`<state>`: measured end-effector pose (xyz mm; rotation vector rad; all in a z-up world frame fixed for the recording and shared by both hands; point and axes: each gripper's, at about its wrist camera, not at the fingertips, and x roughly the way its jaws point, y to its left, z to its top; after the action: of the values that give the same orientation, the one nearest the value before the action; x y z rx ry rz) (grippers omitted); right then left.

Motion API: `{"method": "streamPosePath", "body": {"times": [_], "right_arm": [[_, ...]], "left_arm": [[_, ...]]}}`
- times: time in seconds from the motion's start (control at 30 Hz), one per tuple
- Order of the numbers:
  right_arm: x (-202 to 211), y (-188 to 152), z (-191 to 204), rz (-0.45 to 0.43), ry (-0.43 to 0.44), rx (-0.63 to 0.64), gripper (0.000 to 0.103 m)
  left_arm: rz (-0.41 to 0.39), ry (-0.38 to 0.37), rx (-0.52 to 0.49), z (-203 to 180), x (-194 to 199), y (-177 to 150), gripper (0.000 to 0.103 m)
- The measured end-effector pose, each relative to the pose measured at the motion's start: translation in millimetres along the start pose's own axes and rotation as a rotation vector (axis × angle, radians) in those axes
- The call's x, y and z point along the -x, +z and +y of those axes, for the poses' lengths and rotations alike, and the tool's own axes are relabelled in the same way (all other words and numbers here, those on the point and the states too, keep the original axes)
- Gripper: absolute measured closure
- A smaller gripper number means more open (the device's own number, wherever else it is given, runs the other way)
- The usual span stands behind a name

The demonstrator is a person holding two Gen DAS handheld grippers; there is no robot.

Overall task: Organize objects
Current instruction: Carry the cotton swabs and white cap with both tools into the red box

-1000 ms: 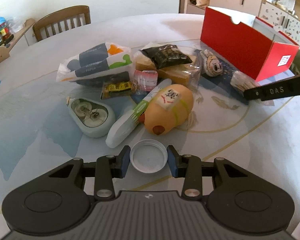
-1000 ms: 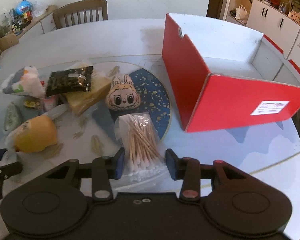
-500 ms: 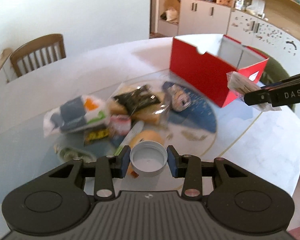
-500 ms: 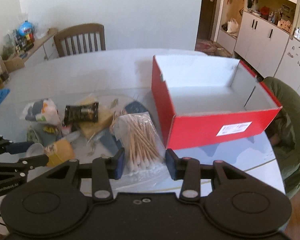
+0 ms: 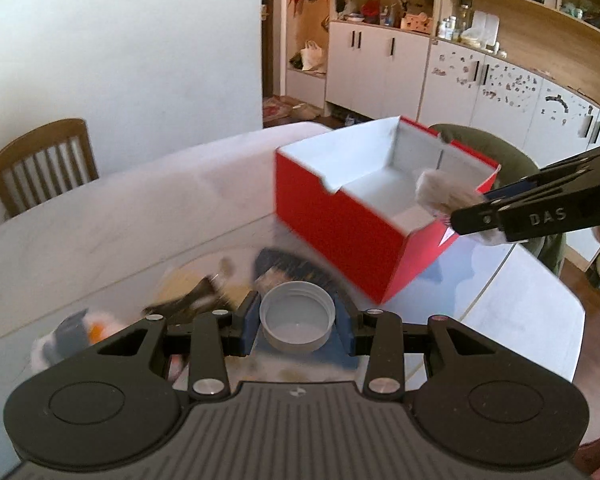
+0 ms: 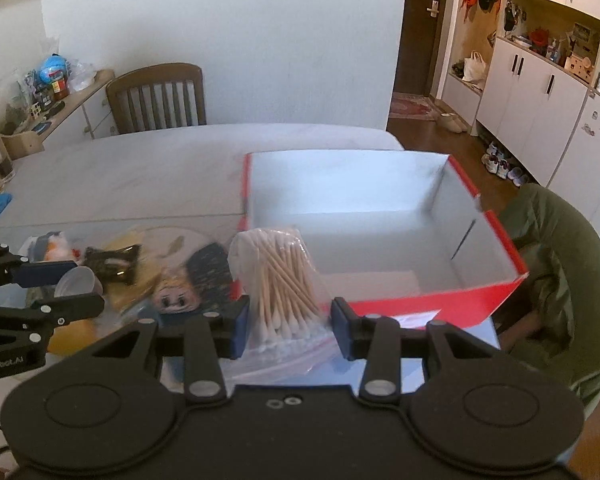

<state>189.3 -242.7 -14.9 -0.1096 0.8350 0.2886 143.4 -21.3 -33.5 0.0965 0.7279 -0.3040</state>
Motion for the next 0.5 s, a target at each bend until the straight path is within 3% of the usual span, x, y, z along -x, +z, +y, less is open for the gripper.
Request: {"method": "streamPosePath", "body": {"times": [0.3,0.5], "right_arm": [[-28.0,17.9,-62.4,0.000,0.017,0.011,0.061],[-47.4,29.3,-90.8,0.011,0.020,0.008,0.061]], "left_arm": [[0.033,-0.015,0.055,-35.5,-51.9,37.6,0.065],[0.009,-0.001,0.002,-58.2,-76.6,75.6,0.065]]}}
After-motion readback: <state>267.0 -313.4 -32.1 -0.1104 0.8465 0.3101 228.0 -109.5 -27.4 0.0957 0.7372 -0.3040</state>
